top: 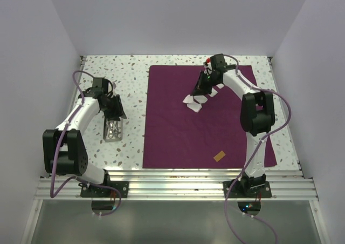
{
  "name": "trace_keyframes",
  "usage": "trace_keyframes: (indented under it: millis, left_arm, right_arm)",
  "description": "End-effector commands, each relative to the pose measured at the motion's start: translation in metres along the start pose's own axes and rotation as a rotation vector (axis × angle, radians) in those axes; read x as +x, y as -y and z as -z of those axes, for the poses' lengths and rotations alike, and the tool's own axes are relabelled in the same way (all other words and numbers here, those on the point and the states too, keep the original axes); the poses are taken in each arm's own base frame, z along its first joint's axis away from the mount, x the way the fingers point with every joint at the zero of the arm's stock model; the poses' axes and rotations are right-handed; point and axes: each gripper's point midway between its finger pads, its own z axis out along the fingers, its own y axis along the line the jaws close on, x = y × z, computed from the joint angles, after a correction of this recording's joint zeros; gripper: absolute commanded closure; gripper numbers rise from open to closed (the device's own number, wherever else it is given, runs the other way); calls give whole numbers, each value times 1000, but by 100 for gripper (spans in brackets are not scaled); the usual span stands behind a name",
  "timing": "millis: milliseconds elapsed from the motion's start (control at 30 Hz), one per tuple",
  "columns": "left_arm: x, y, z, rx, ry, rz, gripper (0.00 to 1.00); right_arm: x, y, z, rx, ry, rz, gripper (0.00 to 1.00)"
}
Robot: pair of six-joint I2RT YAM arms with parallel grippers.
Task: Prepare the surgical pack
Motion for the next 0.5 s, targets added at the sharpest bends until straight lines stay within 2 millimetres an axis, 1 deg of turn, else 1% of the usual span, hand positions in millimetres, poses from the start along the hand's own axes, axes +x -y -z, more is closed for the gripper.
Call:
trace_keyframes:
  millis: [0,100,467]
  left_arm:
    - [-19,9,4,35,49,-33,60]
    - [-18,8,3,32,42,-34,60]
    - [-20,9,0,34,36,-35,60]
  right_arm:
    - [-2,-7,-1,-53,4,-28,100]
    - [-3,-1,0,-45,7,-41,100]
    - [4,22,-5,-5,-4,-76,100]
